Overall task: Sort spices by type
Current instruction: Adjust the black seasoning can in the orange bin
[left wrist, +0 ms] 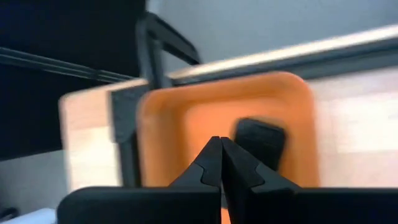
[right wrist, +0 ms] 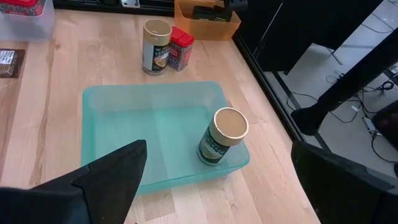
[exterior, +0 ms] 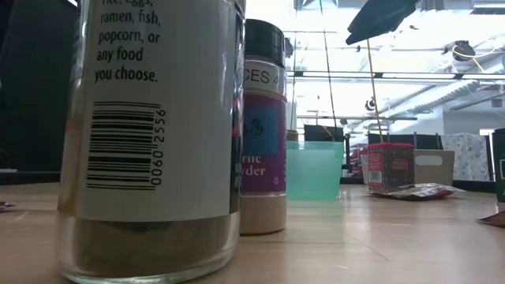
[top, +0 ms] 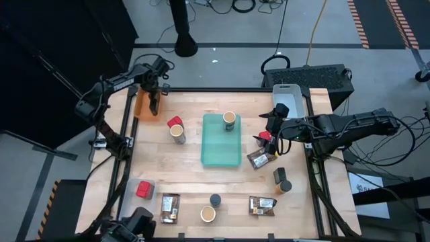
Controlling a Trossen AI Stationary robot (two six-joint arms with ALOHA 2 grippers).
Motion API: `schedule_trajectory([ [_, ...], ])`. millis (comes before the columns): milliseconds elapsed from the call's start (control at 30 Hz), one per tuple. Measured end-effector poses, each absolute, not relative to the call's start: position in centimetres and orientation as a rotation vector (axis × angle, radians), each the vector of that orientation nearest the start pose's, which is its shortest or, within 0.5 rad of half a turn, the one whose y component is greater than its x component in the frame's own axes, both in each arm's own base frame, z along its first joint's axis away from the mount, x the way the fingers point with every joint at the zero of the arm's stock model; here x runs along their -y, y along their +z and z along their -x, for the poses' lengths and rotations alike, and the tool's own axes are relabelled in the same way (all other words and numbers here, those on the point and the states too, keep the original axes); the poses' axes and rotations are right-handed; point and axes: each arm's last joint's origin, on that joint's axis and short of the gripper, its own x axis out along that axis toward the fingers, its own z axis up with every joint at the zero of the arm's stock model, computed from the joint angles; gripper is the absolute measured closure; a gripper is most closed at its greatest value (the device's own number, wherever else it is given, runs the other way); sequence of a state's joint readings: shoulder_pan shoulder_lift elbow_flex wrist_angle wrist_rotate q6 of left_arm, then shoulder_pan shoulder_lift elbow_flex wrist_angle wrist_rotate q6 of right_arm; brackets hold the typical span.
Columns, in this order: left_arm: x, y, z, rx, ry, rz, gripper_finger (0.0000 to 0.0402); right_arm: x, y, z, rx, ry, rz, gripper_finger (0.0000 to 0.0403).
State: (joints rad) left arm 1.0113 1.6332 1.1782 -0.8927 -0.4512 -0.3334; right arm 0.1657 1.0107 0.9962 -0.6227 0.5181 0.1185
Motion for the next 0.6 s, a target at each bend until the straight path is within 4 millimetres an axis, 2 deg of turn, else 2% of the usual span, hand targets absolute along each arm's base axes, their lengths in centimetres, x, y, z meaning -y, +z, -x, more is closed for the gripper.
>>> schedule_trajectory([
  [133, -26.3, 21.8, -14.3, -1.261, 1.493, 0.62, 0.0398, -1.9, 32.8, -20.0, -0.581, -0.375, 0.101, 0.0018],
  [600, -26.2, 21.2, -14.3, -1.279, 1.468, 0.647, 0.0398, -1.9, 32.8, -20.0, -0.58, -0.376, 0.097, 0.0018],
])
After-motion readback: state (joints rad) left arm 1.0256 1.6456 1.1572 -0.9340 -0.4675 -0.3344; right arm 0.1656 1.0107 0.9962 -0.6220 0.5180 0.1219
